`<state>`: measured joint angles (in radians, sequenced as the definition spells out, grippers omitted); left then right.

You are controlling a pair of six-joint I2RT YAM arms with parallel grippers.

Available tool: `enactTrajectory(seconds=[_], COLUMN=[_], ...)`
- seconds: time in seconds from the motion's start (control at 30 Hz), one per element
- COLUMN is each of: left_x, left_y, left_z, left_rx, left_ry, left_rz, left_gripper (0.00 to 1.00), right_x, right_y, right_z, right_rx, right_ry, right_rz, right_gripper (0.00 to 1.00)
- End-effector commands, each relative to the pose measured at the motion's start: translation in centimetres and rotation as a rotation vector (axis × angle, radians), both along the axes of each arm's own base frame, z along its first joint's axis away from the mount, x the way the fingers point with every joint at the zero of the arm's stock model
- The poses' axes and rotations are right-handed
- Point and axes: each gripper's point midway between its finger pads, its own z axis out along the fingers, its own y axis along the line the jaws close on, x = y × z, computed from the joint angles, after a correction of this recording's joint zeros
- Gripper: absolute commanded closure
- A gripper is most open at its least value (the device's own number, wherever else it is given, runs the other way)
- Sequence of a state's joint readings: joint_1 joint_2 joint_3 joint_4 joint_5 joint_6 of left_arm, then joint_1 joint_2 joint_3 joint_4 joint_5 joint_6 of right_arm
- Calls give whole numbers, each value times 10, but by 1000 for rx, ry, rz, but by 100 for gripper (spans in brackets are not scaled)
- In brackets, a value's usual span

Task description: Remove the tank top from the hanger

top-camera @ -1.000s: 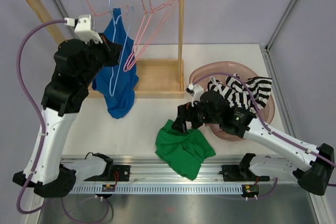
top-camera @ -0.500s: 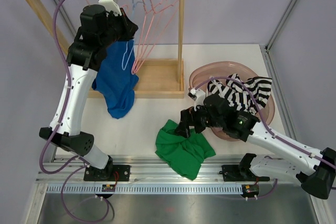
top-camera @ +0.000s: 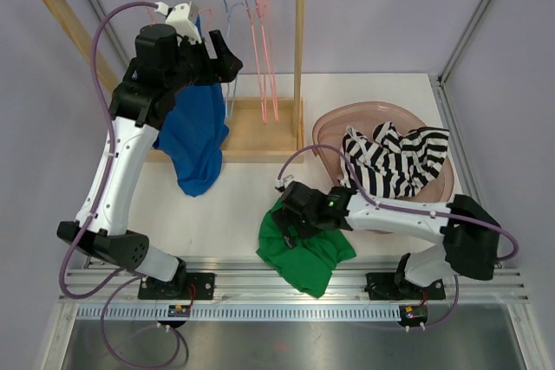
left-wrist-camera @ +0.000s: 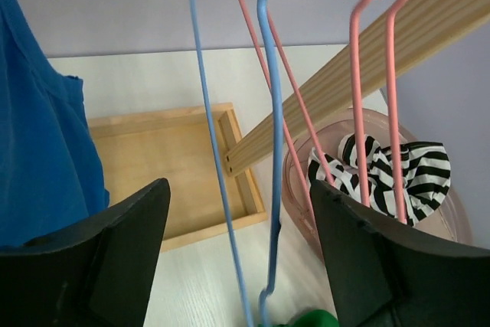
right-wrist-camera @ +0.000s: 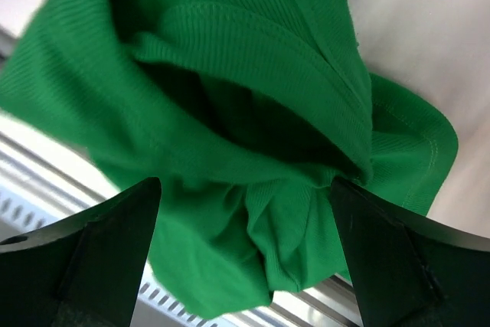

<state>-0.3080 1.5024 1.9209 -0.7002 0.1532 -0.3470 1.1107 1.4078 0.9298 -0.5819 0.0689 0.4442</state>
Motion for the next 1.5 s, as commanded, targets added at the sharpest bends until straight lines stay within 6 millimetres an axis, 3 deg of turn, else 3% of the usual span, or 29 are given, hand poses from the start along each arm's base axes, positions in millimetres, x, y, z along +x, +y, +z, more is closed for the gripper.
enactTrajectory(seconds=[0.0, 0.07, 0.2, 0.3, 0.33, 0.4, 0.47, 0.5, 0.6, 0.63, 0.7, 0.73, 0.77, 0.8, 0.87, 0.9, 1.0, 1.1, 1.2, 1.27, 1.47], left_x=[-42, -54, -94, -110, -123, -133, -149, -153, -165, -164, -169, -170, -169, -171, -170, -171, -173, -175, -178, -179, -177], left_y=[29, 39, 69, 86, 94, 105, 116, 118, 127, 128, 133, 134, 135, 136, 138, 139, 141, 142, 143, 143, 139], left_z=[51, 51, 68, 68, 75, 72, 74, 72, 64, 56, 51, 48, 40, 37, 29, 28, 26, 28, 35, 37, 50], left_rx=[-23, -19, -13, 10, 4, 25, 32, 45, 73, 88, 107, 117, 130, 138, 153, 159, 169, 166, 154, 149, 123], left_ry=[-145, -152, -218, -230, -258, -267, -290, -292, -292, -279, -281, -277, -260, -259, -243, -245, -242, -249, -261, -264, -284], left_rz=[76, 114, 199, 260, 277, 317, 343, 345, 361, 365, 377, 378, 383, 385, 389, 390, 395, 401, 403, 405, 390], left_gripper=[15, 1, 1, 1, 1, 1, 1, 1, 1, 1, 1, 1, 1, 1, 1, 1, 1, 1, 1, 1, 1], right_x=[8, 2, -11, -14, -12, -4, 4, 9, 19, 25, 34, 41, 43, 52, 62, 69, 84, 98, 114, 122, 172], right_y=[-3, -2, 5, 10, 13, 17, 25, 27, 36, 40, 28, 27, 16, 8, -14, -23, -58, -95, -128, -139, -170], right_z=[-13, -33, -63, -74, -72, -63, -41, -32, 17, 43, 65, 89, 97, 119, 135, 155, 180, 219, 233, 237, 226], right_rx=[-130, -192, -228, -242, -233, -214, -156, -138, -40, 18, -1, 29, 0, 13, -23, -7, -47, -29, -77, -89, -134], right_ry=[-42, -13, 33, 33, 21, -23, -70, -99, -177, -213, -275, -312, -327, -383, -415, -458, -517, -579, -613, -625, -619], right_rz=[-58, -62, -42, -36, -28, -31, -28, -35, -44, -57, -92, -110, -122, -164, -208, -246, -322, -417, -502, -536, -655], right_gripper=[1, 1, 1, 14, 43, 67, 94, 100, 100, 100, 100, 100, 100, 100, 100, 100, 100, 100, 100, 100, 100])
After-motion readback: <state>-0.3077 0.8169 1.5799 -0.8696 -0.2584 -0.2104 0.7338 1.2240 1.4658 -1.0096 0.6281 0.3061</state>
